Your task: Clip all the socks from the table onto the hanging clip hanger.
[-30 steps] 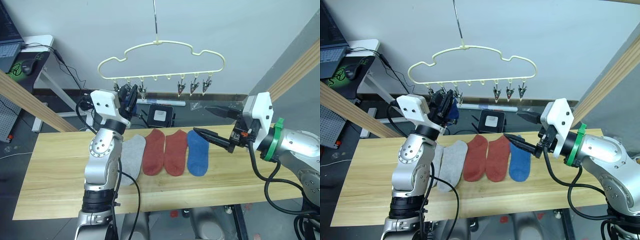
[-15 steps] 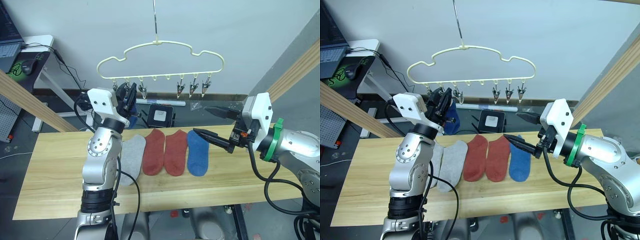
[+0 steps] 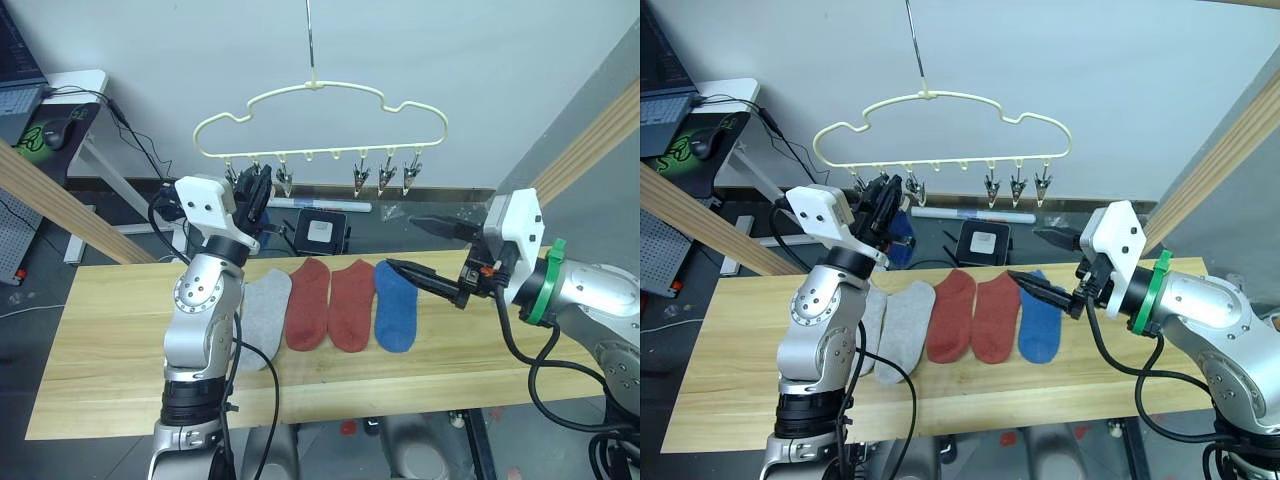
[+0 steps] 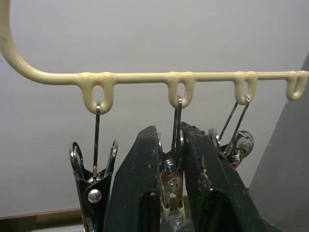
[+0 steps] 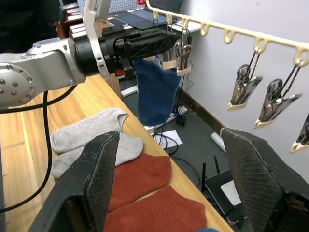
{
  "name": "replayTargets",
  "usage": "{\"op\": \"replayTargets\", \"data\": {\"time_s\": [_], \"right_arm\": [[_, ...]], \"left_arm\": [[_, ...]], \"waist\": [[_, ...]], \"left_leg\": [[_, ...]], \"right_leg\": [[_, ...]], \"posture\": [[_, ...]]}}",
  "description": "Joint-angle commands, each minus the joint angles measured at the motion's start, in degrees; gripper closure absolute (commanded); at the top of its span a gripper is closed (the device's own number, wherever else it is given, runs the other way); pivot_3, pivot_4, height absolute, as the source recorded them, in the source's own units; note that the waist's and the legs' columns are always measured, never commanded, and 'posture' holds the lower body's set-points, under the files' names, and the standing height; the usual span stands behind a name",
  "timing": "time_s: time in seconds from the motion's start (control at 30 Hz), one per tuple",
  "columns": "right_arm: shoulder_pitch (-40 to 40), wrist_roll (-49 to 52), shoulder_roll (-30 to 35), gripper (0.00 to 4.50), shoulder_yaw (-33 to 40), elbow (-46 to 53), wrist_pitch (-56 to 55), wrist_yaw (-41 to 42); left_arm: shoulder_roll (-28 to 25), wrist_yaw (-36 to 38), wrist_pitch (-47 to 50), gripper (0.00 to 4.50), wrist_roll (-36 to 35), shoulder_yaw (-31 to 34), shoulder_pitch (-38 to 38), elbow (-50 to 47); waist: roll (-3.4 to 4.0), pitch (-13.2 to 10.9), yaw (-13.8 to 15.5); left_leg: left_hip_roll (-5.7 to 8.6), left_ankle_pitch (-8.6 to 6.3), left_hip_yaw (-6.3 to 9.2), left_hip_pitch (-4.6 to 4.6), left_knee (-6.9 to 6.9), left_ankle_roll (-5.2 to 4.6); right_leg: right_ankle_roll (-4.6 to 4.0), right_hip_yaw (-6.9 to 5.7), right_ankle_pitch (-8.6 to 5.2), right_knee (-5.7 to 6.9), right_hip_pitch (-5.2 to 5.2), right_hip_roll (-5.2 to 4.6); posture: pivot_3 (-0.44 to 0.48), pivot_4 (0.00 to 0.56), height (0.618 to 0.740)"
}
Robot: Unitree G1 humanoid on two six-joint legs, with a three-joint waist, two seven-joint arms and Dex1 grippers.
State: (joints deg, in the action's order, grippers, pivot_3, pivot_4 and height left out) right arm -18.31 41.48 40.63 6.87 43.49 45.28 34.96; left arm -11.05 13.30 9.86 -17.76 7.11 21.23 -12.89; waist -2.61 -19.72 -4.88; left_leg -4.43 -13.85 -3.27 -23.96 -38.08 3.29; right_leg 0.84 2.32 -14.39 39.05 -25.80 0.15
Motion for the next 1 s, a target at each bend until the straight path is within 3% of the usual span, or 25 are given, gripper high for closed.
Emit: {"op": "replayTargets", "data": {"time_s": [0.03, 0.23, 0.43, 0.73, 1.0], "right_arm": [[1.2, -1.3, 1.3, 1.00, -0.8, 2.0, -1.1, -0.1], [3.5, -9.5, 4.5, 1.00, -8.2, -0.5, 2.9, -4.5], [3.4, -16.9, 0.5, 1.00, -14.5, -7.6, 3.1, -9.2], [0.8, -30.8, -7.9, 1.00, -19.5, -34.0, -10.2, -12.3], [-4.7, -32.5, -15.6, 1.00, -16.6, -51.7, -15.4, -11.3]], "left_arm": [[-0.7, 1.0, 0.9, 4.14, -2.0, 0.8, 1.0, -3.4], [-2.5, 1.9, 4.3, 4.15, -4.3, 1.4, 1.4, -5.4], [-4.5, 1.7, 7.8, 4.15, -5.8, 1.7, 1.7, -8.2], [-5.0, -0.2, 13.9, 4.18, -7.9, 1.7, 2.8, -13.2], [-5.5, -0.8, 17.5, 4.22, -8.9, 2.3, 2.1, -15.8]], "waist": [[0.00, 0.0, 0.0], [0.00, 0.0, 0.0], [-0.02, 0.0, 0.0], [-0.02, -0.2, 0.5], [0.18, -0.7, 1.6]], "left_leg": [[0.00, 0.00, 0.00, 0.00, 0.00, 0.00], [-0.01, 0.00, -0.01, 0.03, 0.00, 0.00], [-0.02, 0.01, -0.04, 0.07, 0.00, 0.01], [-0.01, 0.00, -0.06, 0.07, 0.01, 0.00], [-0.05, 0.00, -0.07, 0.09, 0.06, 0.00]], "right_leg": [[0.00, 0.00, 0.00, 0.00, 0.00, 0.00], [0.00, 0.01, 0.00, 0.00, 0.00, 0.00], [0.01, 0.06, 0.00, 0.01, 0.01, 0.00], [0.01, 0.09, -0.01, -0.05, 0.00, 0.01], [0.01, 0.13, -0.01, -0.04, -0.02, 0.06]], "posture": [[-0.179, 0.304, 0.740], [-0.169, 0.324, 0.740], [-0.158, 0.362, 0.740], [-0.113, 0.402, 0.740], [-0.083, 0.421, 0.740]]}}
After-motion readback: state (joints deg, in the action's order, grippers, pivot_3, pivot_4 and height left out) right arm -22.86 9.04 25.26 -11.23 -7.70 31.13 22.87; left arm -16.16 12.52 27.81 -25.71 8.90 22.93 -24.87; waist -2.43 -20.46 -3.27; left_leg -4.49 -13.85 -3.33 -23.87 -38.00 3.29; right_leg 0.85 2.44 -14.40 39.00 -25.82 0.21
